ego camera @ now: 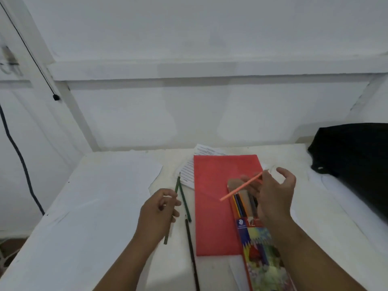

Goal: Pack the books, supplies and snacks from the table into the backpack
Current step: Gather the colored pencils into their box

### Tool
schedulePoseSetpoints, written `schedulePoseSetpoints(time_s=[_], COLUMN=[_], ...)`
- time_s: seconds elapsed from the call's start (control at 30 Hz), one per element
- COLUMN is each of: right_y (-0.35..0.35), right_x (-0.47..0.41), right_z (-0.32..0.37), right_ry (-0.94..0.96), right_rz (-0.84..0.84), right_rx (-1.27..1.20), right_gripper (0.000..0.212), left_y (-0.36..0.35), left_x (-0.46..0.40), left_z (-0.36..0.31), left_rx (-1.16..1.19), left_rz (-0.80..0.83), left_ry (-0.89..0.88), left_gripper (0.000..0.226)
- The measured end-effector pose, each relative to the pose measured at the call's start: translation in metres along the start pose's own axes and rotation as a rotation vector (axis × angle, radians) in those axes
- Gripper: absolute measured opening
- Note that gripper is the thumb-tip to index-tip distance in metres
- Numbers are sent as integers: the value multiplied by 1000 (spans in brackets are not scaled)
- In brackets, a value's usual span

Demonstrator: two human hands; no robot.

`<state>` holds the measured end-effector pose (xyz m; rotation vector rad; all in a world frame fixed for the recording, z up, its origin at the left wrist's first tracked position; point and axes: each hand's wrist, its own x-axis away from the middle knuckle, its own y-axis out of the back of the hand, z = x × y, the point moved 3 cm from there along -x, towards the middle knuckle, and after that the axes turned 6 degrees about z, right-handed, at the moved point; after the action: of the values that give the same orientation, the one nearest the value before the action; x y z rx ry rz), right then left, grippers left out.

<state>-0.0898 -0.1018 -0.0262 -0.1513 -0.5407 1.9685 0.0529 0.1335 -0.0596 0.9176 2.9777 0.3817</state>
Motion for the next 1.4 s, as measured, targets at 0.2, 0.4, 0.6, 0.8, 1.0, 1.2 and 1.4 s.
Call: schedulePoseSetpoints(time_s=[0.2,0.4,0.6,0.8,1.0,1.2,1.4], right_y=[43,50,44,61,84,94,95], right_x=[-25,-40,-70,-86,-80,-74,-78], right_z=[-1,1,-9,-36,-50,-60,-58], right_ry=[20,264,453,297,435,500,504], right_rz=[-14,178,469,698,775,793,785], right_rx=[202,718,1077,1318,1335,1375,1303], right_gripper=[26,49,50,55,58,53,41], left_y=[-57,-112,-156,-183,-188,-187,-187], left_x=[-22,-40,-61,-51,-50,-46,-43], left_z=[-20,-28,-13,1,22,28,21], left_rx=[174,146,-108,-320,-455,-469,-423], left_rz=[187,284,224,147,100,90,33], left_ry=[20,-54,-105,-261,-384,-390,-491], left_gripper=[33,49,58,57,54,28,20])
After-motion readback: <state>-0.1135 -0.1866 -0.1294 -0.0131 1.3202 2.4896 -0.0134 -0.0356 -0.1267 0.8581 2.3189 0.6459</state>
